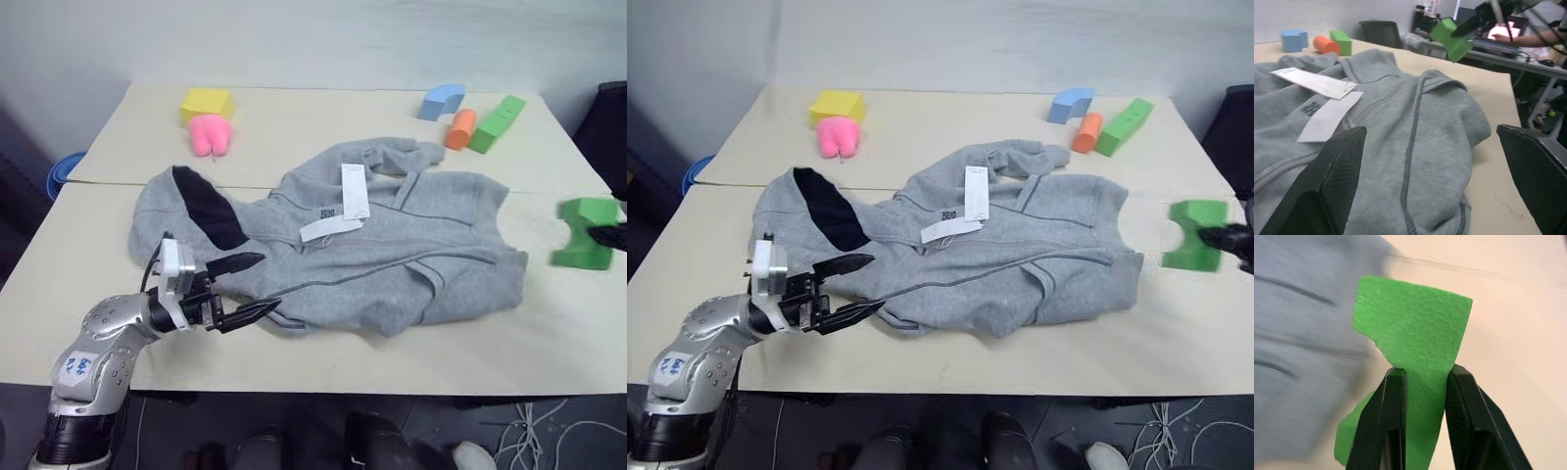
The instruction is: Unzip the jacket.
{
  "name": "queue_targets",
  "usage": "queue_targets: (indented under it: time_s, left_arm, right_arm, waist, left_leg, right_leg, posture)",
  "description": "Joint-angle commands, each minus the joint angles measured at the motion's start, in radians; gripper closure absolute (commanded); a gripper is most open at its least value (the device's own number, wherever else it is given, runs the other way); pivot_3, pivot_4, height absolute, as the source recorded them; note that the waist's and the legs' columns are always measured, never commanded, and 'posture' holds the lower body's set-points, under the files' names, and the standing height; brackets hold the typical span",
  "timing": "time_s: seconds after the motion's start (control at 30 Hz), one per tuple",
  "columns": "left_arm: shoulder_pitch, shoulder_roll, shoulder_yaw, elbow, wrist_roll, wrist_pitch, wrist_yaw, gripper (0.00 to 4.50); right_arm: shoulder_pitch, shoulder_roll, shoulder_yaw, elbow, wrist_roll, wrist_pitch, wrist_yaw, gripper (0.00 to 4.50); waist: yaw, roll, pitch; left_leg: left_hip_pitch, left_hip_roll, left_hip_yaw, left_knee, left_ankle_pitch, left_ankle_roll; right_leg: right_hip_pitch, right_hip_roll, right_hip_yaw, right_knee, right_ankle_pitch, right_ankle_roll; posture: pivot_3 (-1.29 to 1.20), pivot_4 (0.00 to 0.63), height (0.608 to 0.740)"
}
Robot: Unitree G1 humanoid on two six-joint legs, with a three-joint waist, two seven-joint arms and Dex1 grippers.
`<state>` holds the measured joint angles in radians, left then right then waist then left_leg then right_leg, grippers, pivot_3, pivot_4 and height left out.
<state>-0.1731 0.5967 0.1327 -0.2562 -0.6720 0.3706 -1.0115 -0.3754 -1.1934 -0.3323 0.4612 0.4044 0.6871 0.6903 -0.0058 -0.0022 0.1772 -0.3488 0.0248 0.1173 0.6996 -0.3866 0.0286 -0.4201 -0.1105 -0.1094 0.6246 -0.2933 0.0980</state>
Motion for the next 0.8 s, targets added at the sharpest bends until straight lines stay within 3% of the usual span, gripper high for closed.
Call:
queue_targets:
  time_s: [0.03, 0.1, 0.13, 0.3, 0.37, 0.43, 0.53, 0.63, 0.8]
  left_arm:
    - [-0.033, 0.016, -0.015, 0.016, 0.020, -0.013, -0.031, 0.00]
    - [-0.048, 0.022, -0.020, 0.028, 0.029, -0.015, -0.037, 0.00]
    - [-0.053, 0.027, -0.020, 0.033, 0.036, -0.015, -0.039, 0.00]
    - [-0.039, 0.067, 0.031, 0.056, 0.049, -0.017, -0.030, 0.00]
    - [-0.014, 0.098, 0.049, 0.045, 0.026, 0.015, -0.046, 0.00]
    - [0.026, 0.133, 0.062, 0.029, 0.051, -0.012, -0.068, 0.00]
    - [0.073, 0.162, 0.071, 0.023, 0.099, -0.088, -0.093, 0.00]
    - [0.101, 0.154, 0.053, 0.027, 0.152, -0.180, -0.107, 0.00]
    - [0.110, 0.122, -0.018, -0.004, 0.183, -0.203, -0.102, 0.00]
  right_arm:
    - [-0.091, 0.029, 0.058, 0.245, -0.138, -0.276, -0.022, 3.63]
    - [-0.133, 0.048, 0.080, 0.357, -0.181, -0.403, -0.015, 3.63]
    - [-0.147, 0.052, 0.085, 0.399, -0.197, -0.464, -0.009, 3.08]
    - [-0.151, 0.049, -0.020, 0.408, -0.148, -0.717, 0.057, 1.54]
    - [-0.101, 0.057, -0.070, 0.331, -0.108, -0.769, 0.105, 0.88]
    - [0.017, 0.082, -0.123, 0.132, -0.038, -0.767, 0.205, 0.19]
    - [0.202, 0.139, -0.168, -0.198, 0.046, -0.703, 0.263, 0.05]
    - [0.437, 0.195, -0.135, -0.569, 0.102, -0.635, 0.330, 0.05]
    - [0.595, 0.260, -0.022, -0.782, 0.055, -0.627, 0.345, 0.05]
  waist:
    - [-0.009, 0.002, 0.000]
    - [-0.017, 0.005, 0.001]
    - [-0.020, 0.006, 0.002]
    - [-0.021, 0.008, 0.003]
    - [-0.021, 0.009, 0.003]
    - [-0.020, 0.009, 0.003]
    - [-0.016, 0.009, 0.003]
    - [0.005, 0.009, 0.003]
    - [0.029, 0.008, 0.003]
  left_leg:
    - [0.001, 0.001, 0.001, -0.001, 0.000, 0.000]
    - [0.001, 0.001, 0.001, -0.002, 0.000, -0.001]
    - [0.001, 0.002, 0.001, -0.002, 0.001, -0.002]
    - [-0.001, 0.002, 0.000, -0.002, 0.001, -0.002]
    - [-0.001, 0.002, -0.001, -0.002, 0.001, -0.002]
    - [-0.002, 0.003, -0.002, -0.002, 0.000, -0.002]
    - [-0.003, 0.004, -0.005, -0.002, 0.000, -0.003]
    - [-0.003, 0.004, -0.005, -0.001, -0.001, -0.003]
    - [-0.003, 0.002, -0.005, 0.000, -0.001, -0.002]
  right_leg:
    - [0.000, 0.000, 0.001, 0.000, 0.000, 0.000]
    - [0.000, 0.001, 0.001, 0.002, 0.000, 0.000]
    - [0.000, 0.002, 0.000, 0.002, 0.000, 0.000]
    - [0.000, 0.002, 0.000, 0.001, 0.000, 0.000]
    - [0.000, 0.001, 0.001, 0.001, 0.000, 0.000]
    - [-0.001, 0.001, 0.003, 0.001, 0.000, 0.000]
    - [0.000, 0.000, 0.003, 0.000, 0.000, 0.000]
    - [0.000, -0.001, 0.003, 0.000, 0.000, 0.000]
    - [0.000, -0.001, 0.003, -0.001, 0.001, 0.000]
  posture:
    - [0.00, 0.150, 0.740]
    - [0.00, 0.150, 0.740]
    - [0.00, 0.150, 0.740]
    - [0.00, 0.150, 0.740]
    - [0.00, 0.150, 0.740]
    - [0.00, 0.150, 0.740]
    - [0.00, 0.150, 0.740]
    - [0.00, 0.150, 0.740]
    - [0.00, 0.150, 0.740]
